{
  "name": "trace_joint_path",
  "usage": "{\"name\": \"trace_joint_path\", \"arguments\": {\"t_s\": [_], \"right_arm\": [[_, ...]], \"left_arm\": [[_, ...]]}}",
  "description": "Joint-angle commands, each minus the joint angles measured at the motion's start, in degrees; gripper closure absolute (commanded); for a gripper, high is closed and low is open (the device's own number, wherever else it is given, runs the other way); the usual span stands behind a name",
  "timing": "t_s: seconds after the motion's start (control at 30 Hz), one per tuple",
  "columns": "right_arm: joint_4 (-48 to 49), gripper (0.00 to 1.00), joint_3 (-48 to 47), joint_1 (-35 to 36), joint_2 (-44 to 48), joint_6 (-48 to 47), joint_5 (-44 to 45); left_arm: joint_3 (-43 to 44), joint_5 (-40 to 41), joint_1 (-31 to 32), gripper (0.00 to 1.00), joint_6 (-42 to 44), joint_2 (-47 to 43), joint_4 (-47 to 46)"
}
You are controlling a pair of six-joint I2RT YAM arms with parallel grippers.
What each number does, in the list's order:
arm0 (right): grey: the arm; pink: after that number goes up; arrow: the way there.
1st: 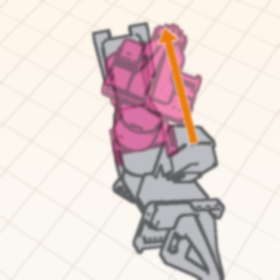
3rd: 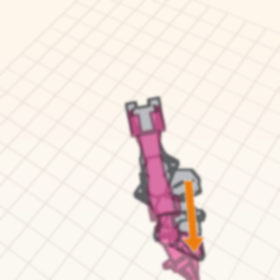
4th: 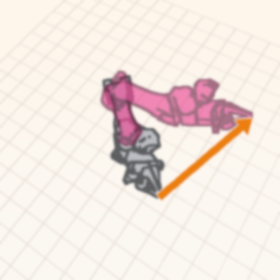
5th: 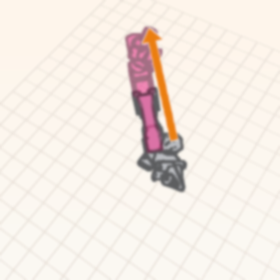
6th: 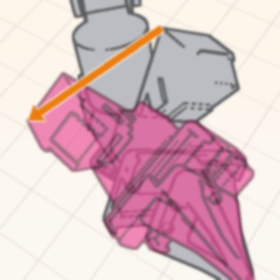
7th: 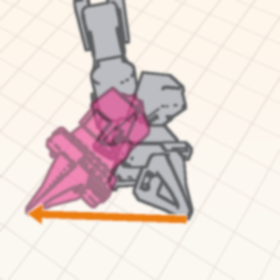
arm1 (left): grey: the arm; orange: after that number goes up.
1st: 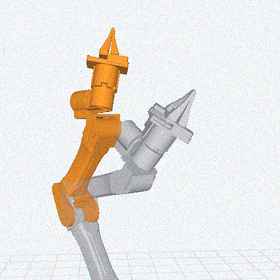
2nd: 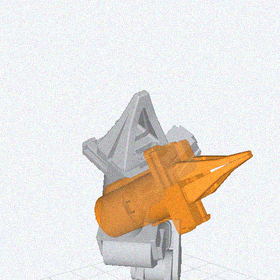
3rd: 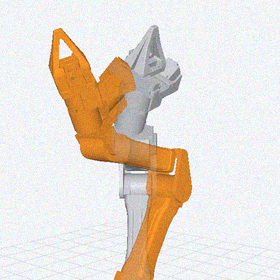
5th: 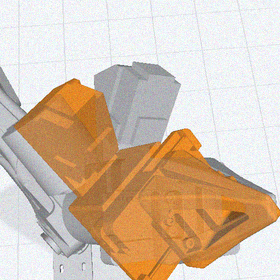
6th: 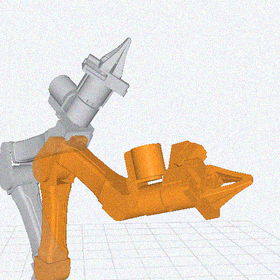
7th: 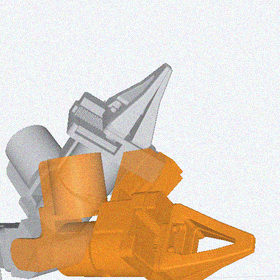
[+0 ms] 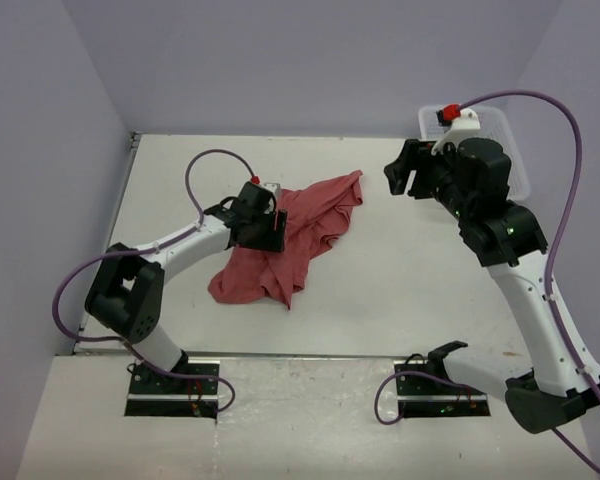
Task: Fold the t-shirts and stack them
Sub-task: Flatten out the tshirt
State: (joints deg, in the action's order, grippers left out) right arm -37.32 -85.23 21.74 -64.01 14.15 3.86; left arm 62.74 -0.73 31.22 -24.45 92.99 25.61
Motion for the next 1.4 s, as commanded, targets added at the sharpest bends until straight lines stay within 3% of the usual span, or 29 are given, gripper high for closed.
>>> {"name": "trace_joint_path", "arguments": {"t_s": [0.0, 0.27, 0.4, 0.53, 0.6, 0.77, 0.87, 0.93, 1.07, 1.23, 1.37], "right_arm": [[2.3, 0.3, 0.9, 0.0, 1.3, 0.0, -0.2], [3.1, 0.31, 2.2, 0.0, 1.9, -0.3, -1.0], [3.1, 0.31, 2.0, 0.0, 1.4, -0.2, -1.0], [3.1, 0.31, 1.9, 0.0, 1.1, 0.1, -1.4], [3.1, 0.31, 1.9, 0.0, 1.0, 0.3, -1.7], [3.1, 0.32, 2.1, 0.0, 0.5, 0.4, -1.5], [3.0, 0.32, 2.3, 0.0, 0.1, 0.6, -1.6], [2.8, 0.32, 2.4, 0.0, -0.3, 0.8, -1.5], [1.6, 0.36, 2.4, 0.0, -3.0, 0.9, 0.3], [1.3, 0.44, 3.2, 0.0, -8.0, 2.5, 0.0], [-0.6, 0.58, 1.4, -0.1, -14.2, 3.4, -0.3]], "left_arm": [[1.3, -0.6, -1.5, 0.33, 0.8, 1.7, -2.1], [2.1, -1.3, -3.7, 0.34, 2.3, 4.0, -3.9], [2.4, -2.7, -4.2, 0.49, 2.3, 4.8, -4.6], [2.2, -5.3, -4.2, 0.56, 2.2, 4.9, -5.8], [2.2, -6.0, -4.2, 0.64, 2.3, 5.1, -6.1], [1.7, -7.4, -4.2, 0.69, 2.2, 4.7, -6.7], [1.6, -8.1, -4.2, 0.78, 2.0, 4.1, -6.3], [1.7, -7.8, -4.1, 1.0, 1.9, 3.5, -5.7], [3.1, -5.8, -4.1, 1.0, 1.4, -0.9, -0.3], [7.6, 4.1, -4.0, 1.0, 0.3, -10.8, 9.9], [14.4, 12.1, -4.1, 1.0, 0.5, -18.8, 17.4]]}}
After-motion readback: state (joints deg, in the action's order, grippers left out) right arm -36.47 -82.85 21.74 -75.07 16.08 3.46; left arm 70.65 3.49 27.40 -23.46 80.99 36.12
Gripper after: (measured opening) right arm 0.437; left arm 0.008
